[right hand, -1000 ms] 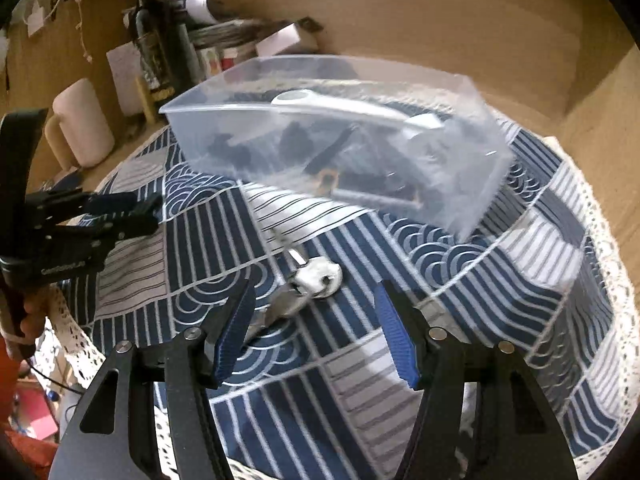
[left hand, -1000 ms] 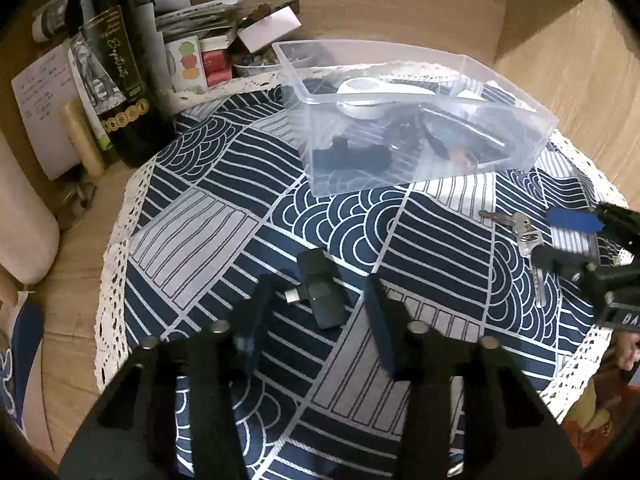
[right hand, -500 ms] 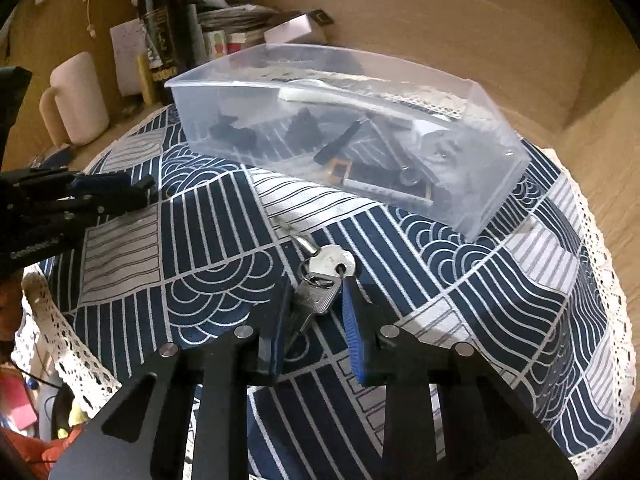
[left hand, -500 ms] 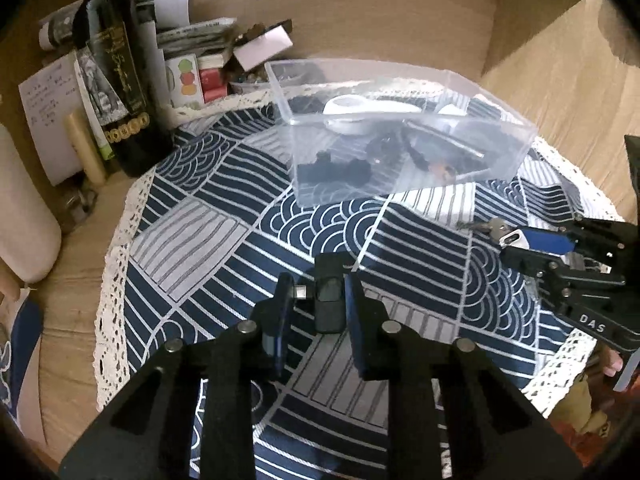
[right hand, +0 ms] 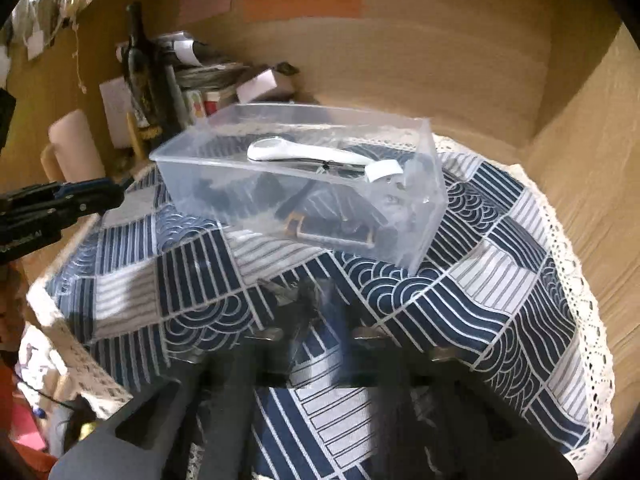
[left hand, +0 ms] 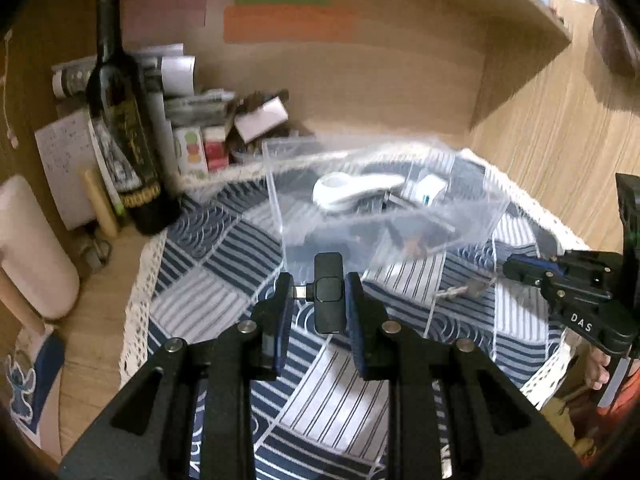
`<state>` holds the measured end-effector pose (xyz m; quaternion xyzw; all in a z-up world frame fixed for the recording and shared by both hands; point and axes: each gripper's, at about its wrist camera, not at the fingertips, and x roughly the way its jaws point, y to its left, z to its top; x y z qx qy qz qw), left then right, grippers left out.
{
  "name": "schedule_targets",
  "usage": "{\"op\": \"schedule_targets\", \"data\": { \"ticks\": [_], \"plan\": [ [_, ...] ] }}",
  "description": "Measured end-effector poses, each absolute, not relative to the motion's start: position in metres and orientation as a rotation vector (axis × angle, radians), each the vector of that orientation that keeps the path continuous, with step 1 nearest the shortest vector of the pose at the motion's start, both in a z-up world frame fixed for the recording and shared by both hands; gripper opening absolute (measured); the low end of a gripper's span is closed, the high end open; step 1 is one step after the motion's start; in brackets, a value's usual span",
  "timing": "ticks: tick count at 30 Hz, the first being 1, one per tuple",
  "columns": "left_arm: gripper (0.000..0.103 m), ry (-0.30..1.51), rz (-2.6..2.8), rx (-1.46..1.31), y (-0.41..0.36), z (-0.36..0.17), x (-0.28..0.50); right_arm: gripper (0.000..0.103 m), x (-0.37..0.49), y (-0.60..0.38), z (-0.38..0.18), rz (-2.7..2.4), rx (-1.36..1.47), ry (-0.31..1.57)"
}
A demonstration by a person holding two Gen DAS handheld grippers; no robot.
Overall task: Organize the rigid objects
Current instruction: 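Grasp the small black object with left tool while right tool grasps the keys, then drop the black object into the box with left tool while right tool drops the keys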
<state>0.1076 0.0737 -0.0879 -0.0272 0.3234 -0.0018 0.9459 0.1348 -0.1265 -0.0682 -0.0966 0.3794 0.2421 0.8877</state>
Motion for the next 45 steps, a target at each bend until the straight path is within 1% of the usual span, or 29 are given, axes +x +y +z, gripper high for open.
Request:
{"op": "schedule_targets", "data": {
  "ticks": [4,7,9,10,11,12,13,14,18,19,20,21,22,31,39,45],
  "plan": [
    [0.025,0.619,-0.003,-0.055,0.073,-0.073,0.111,0.003,0.138,-0.128,-0.052,0.490,-0.203,0.738],
    [0.025,0.603,-0.002,-0.056,0.070,-0.067,0.115,0.003,0.139,-0.132,-0.052,0.483,-0.223,0.736],
    [0.025,0.602,-0.010,-0.063,0.069,-0.066,0.116,0.006,0.140,-0.134,-0.057,0.491,-0.222,0.766],
    [0.025,0.604,-0.014,-0.066,0.068,-0.067,0.118,0.014,0.140,-0.136,-0.063,0.504,-0.222,0.794],
    [0.025,0.607,-0.015,-0.068,0.068,-0.068,0.119,0.026,0.140,-0.137,-0.068,0.507,-0.220,0.811],
    [0.025,0.613,-0.021,-0.069,0.067,-0.070,0.120,0.034,0.140,-0.137,-0.073,0.508,-0.216,0.828],
    [0.025,0.619,-0.024,-0.069,0.066,-0.072,0.120,0.045,0.141,-0.138,-0.079,0.507,-0.211,0.848],
    [0.025,0.625,-0.027,-0.068,0.065,-0.074,0.120,0.045,0.140,-0.138,-0.086,0.511,-0.215,0.869],
    [0.025,0.648,-0.034,-0.059,0.062,-0.081,0.122,0.044,0.137,-0.130,-0.115,0.517,-0.289,0.934],
    [0.025,0.654,-0.036,-0.061,0.062,-0.083,0.123,0.044,0.132,-0.130,-0.118,0.522,-0.305,0.884],
    [0.025,0.658,-0.037,-0.063,0.062,-0.084,0.124,0.043,0.131,-0.131,-0.118,0.522,-0.308,0.878],
    [0.025,0.662,-0.037,-0.065,0.062,-0.085,0.124,0.040,0.131,-0.131,-0.116,0.526,-0.300,0.882],
    [0.025,0.664,-0.038,-0.069,0.062,-0.086,0.125,0.025,0.132,-0.131,-0.115,0.521,-0.299,0.883],
    [0.025,0.652,-0.040,-0.076,0.063,-0.082,0.122,0.024,0.127,-0.134,-0.103,0.514,-0.270,0.872],
    [0.025,0.624,-0.039,-0.080,0.061,-0.074,0.120,0.024,0.124,-0.139,-0.069,0.522,-0.223,0.784],
    [0.025,0.594,-0.036,-0.084,0.061,-0.065,0.121,0.024,0.137,-0.133,-0.044,0.538,-0.176,0.694]
  ]
}}
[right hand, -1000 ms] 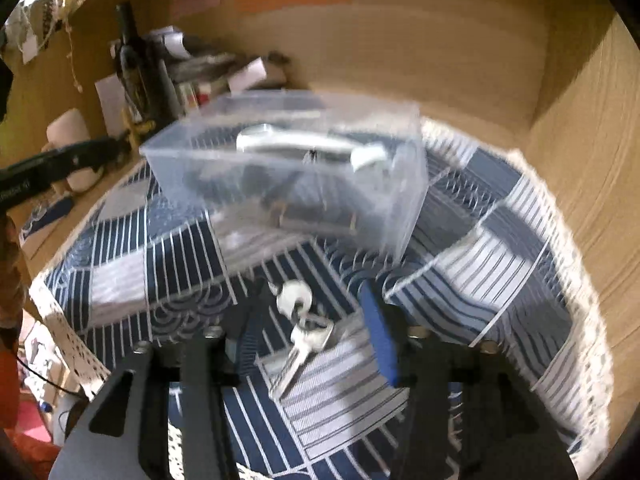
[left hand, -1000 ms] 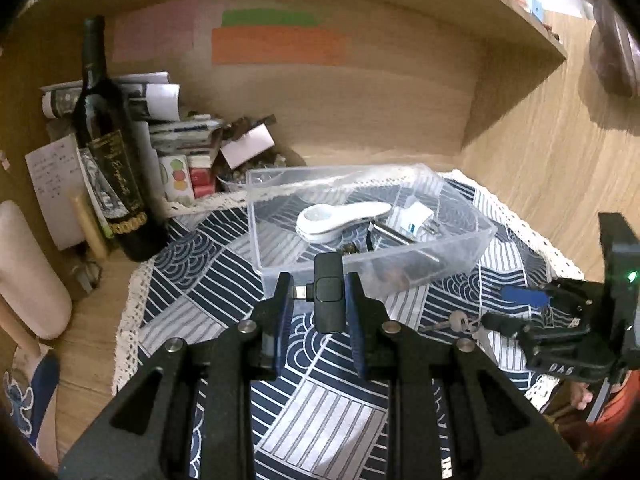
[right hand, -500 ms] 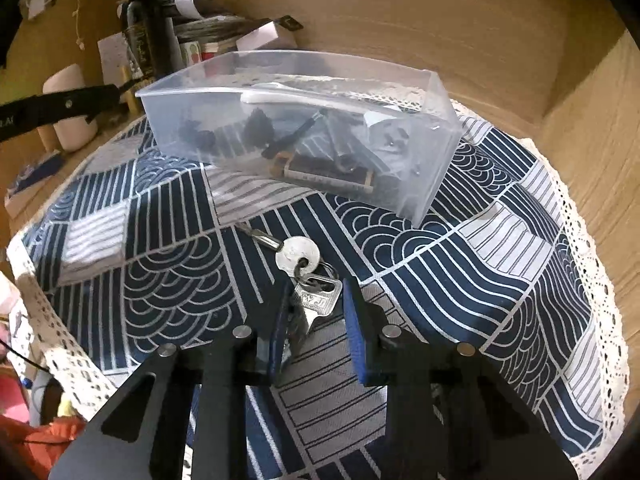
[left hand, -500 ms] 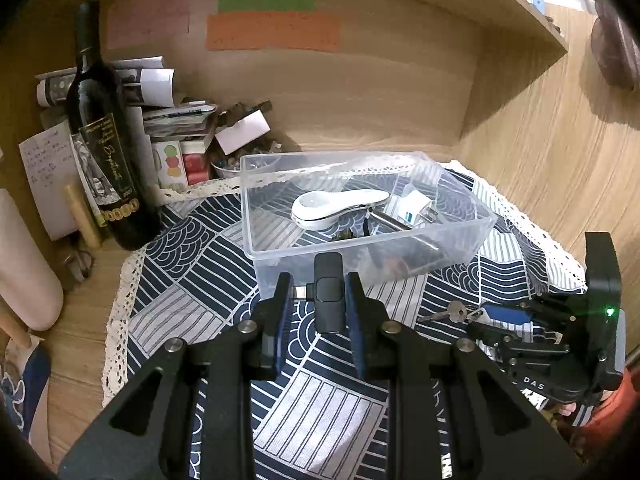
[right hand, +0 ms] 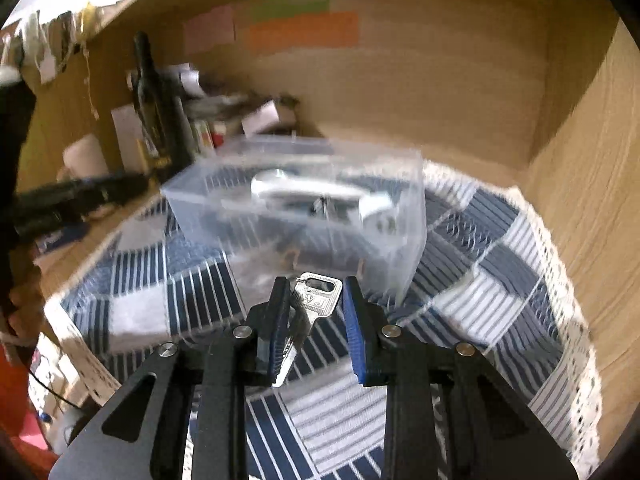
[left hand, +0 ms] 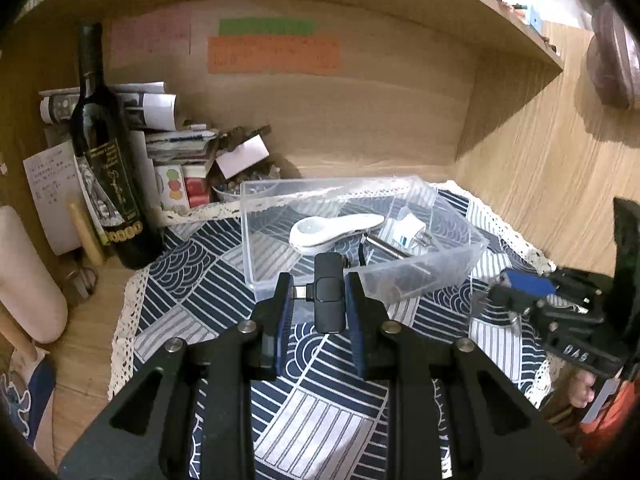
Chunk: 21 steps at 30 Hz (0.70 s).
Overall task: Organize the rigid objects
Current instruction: 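Drop the black object into the box with left tool while right tool drops the keys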
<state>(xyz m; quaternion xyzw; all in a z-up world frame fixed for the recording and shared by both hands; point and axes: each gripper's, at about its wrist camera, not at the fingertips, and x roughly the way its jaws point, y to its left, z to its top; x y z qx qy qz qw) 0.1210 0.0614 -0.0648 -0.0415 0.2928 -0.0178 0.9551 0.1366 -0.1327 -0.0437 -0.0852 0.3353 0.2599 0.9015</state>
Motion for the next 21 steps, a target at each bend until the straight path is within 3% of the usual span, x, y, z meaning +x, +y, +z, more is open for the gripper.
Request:
{"op": "schedule_targets", "data": {
  "ticks": [13,21],
  "plan": [
    [0.025,0.560,-0.026,-0.100,0.064,-0.044,0.152,0.024,0.171,-0.118,0.012,0.533,-0.154,0.517],
    [0.025,0.628,-0.031,-0.097,0.068,-0.058,0.193,0.024,0.208,-0.092,-0.002,0.568,-0.142,0.580]
  ]
}}
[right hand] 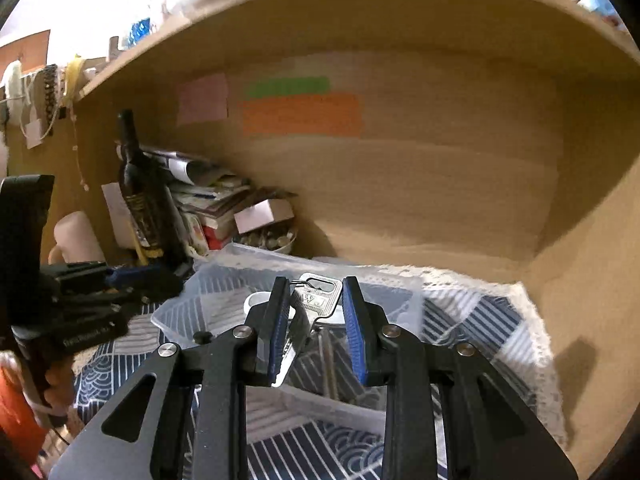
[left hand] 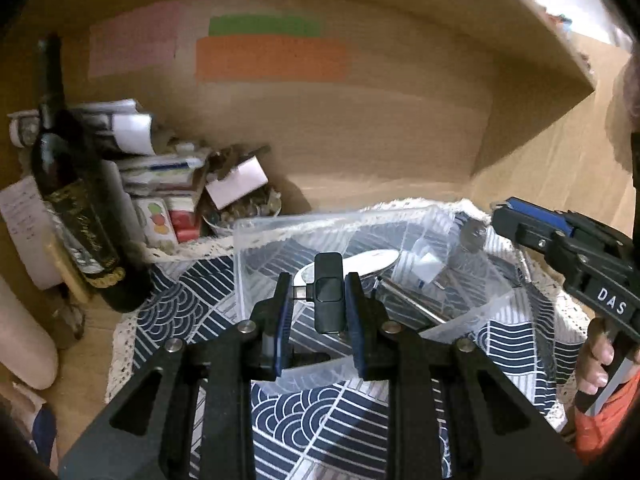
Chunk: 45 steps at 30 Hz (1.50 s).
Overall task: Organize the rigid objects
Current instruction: 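Drop the black object into the box with left tool while right tool drops the keys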
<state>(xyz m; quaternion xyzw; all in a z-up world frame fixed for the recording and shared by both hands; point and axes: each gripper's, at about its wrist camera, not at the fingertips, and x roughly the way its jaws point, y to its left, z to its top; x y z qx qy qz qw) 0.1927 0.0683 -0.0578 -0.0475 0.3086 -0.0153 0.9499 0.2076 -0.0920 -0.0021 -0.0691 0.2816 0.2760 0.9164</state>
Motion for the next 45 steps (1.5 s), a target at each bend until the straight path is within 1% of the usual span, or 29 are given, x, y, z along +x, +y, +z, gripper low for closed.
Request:
{"op": "schedule_targets", "data": {
  "ticks": [9,14,20,23,24,25,29,30,32,34,38,39,44,45],
  "plan": [
    [0.025,0.758,-0.053,-0.126,0.075,-0.099,0.236,0.024,0.236,-0.063,-0.050,0.593,-0.214,0.726],
    [0.025,0.760,-0.036,-0.111,0.075,-0.105,0.240,0.024,0.251,-0.059,-0.074,0.575,-0.240,0.797],
    [0.026,0.763,-0.027,-0.104,0.073,-0.106,0.244,0.025,0.262,-0.060,-0.085,0.565,-0.223,0.846],
    [0.035,0.764,-0.033,-0.114,0.072,-0.104,0.240,0.025,0.259,-0.062,-0.082,0.556,-0.224,0.836],
    [0.040,0.764,-0.034,-0.118,0.072,-0.104,0.239,0.025,0.258,-0.062,-0.080,0.557,-0.224,0.830],
    [0.041,0.760,-0.033,-0.121,0.071,-0.103,0.237,0.025,0.256,-0.062,-0.077,0.558,-0.224,0.824],
    [0.042,0.736,-0.031,-0.123,0.069,-0.094,0.226,0.032,0.243,-0.070,-0.057,0.556,-0.215,0.764],
    [0.043,0.727,-0.033,-0.124,0.068,-0.091,0.222,0.033,0.239,-0.072,-0.051,0.555,-0.214,0.746],
    [0.046,0.698,-0.027,-0.121,0.067,-0.082,0.212,0.038,0.228,-0.079,-0.038,0.556,-0.203,0.705],
    [0.052,0.660,-0.023,-0.118,0.066,-0.071,0.200,0.043,0.218,-0.086,-0.024,0.552,-0.186,0.661],
    [0.059,0.585,-0.011,-0.102,0.061,-0.050,0.177,0.050,0.191,-0.097,0.000,0.550,-0.163,0.579],
    [0.063,0.565,-0.007,-0.100,0.059,-0.045,0.170,0.052,0.185,-0.099,0.005,0.550,-0.159,0.562],
    [0.074,0.468,-0.008,-0.089,0.047,-0.019,0.133,0.066,0.141,-0.108,0.028,0.537,-0.145,0.452],
    [0.077,0.448,-0.003,-0.080,0.044,-0.015,0.126,0.068,0.134,-0.109,0.031,0.537,-0.142,0.435]
  ]
}}
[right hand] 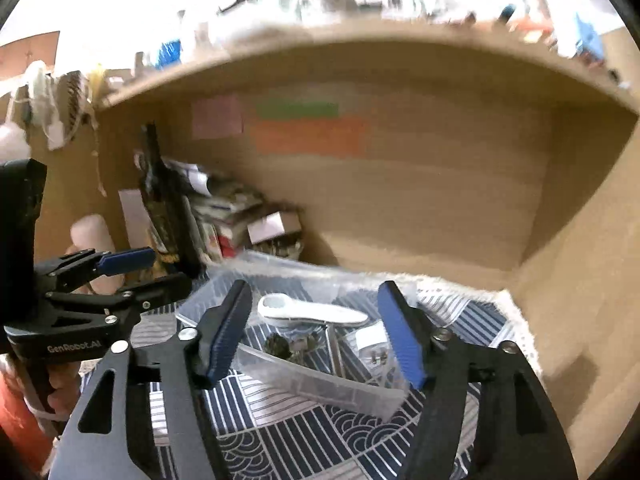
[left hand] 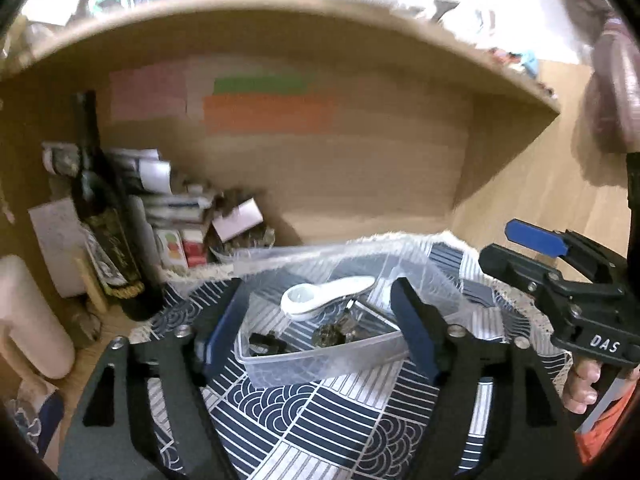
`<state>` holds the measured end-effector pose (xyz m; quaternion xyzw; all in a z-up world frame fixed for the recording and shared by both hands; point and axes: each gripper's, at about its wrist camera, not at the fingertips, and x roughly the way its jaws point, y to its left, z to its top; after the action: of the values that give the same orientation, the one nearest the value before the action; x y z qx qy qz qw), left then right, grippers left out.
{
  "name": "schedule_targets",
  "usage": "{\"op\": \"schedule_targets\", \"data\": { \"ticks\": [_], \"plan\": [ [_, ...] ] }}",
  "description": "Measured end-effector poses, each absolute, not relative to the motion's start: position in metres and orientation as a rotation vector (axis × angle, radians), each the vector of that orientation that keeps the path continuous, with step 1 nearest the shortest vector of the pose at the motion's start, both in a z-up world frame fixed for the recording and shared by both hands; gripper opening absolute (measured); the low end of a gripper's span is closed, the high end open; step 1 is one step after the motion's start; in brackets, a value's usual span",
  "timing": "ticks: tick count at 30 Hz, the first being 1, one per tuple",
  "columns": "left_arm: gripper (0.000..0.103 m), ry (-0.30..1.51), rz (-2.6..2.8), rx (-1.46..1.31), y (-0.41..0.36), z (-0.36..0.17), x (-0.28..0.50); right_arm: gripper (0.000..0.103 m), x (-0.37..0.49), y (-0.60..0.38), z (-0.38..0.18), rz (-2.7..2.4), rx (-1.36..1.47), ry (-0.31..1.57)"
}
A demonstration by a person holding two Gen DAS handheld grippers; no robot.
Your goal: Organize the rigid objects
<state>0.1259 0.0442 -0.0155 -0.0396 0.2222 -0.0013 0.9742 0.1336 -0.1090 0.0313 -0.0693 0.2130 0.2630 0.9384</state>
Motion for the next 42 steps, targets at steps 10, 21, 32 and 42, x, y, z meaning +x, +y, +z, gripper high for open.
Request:
{"op": "schedule_targets", "data": {
  "ticks": [10,21,32,42],
  "plan": [
    [0.101,0.284,0.022,-0.026,0.020,0.011,0.064,0.088,0.090,-0.122,0.045,0.518,-0.111,0.341],
    [0.102,0.279,0.018,-0.027,0.011,0.008,0.045,0.096,0.076,-0.132,0.036,0.501,-0.081,0.348],
    [0.102,0.275,0.007,-0.021,0.009,0.006,0.042,0.097,0.074,-0.136,0.034,0.495,-0.073,0.352],
    [0.103,0.284,0.008,-0.025,0.009,0.006,0.045,0.099,0.073,-0.137,0.034,0.496,-0.068,0.350]
  ]
}}
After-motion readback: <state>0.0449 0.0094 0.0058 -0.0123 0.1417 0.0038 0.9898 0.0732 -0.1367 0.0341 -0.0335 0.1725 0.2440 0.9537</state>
